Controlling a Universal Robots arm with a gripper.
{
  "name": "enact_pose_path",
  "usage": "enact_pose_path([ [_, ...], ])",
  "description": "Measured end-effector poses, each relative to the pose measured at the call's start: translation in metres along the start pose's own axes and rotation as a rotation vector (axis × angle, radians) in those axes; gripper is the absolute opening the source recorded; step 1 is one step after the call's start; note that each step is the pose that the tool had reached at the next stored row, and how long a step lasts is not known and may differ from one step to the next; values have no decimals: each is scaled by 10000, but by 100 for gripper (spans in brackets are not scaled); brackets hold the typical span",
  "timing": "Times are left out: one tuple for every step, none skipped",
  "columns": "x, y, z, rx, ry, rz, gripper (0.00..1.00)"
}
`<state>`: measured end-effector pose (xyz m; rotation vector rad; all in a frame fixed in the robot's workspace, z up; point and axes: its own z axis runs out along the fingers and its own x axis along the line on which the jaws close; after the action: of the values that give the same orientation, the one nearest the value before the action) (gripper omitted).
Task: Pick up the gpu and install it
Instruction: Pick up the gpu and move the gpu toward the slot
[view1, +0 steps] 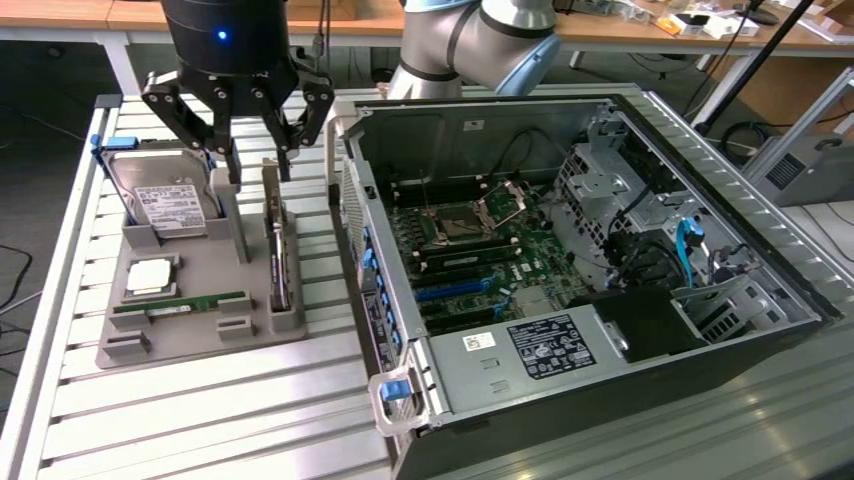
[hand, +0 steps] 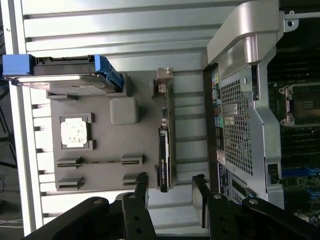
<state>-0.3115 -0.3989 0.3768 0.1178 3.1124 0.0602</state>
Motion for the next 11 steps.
enact_pose_path([
  [0, 0, 3, 0, 0, 0, 48],
  [0, 0, 6, 1, 1, 0, 48],
  [1, 0, 9, 0, 0, 1, 48],
  [0, 0, 13, 0, 0, 1, 48],
  [1, -1, 16, 1, 1, 0, 48],
  [1, -1, 19, 1, 1, 0, 48],
  [1, -1, 24, 1, 1, 0, 48],
  [1, -1, 27, 1, 2, 0, 48],
  [1, -1, 29, 1, 2, 1, 48],
  [1, -1, 33, 1, 1, 1, 48],
  [1, -2, 37, 1, 1, 1, 48],
])
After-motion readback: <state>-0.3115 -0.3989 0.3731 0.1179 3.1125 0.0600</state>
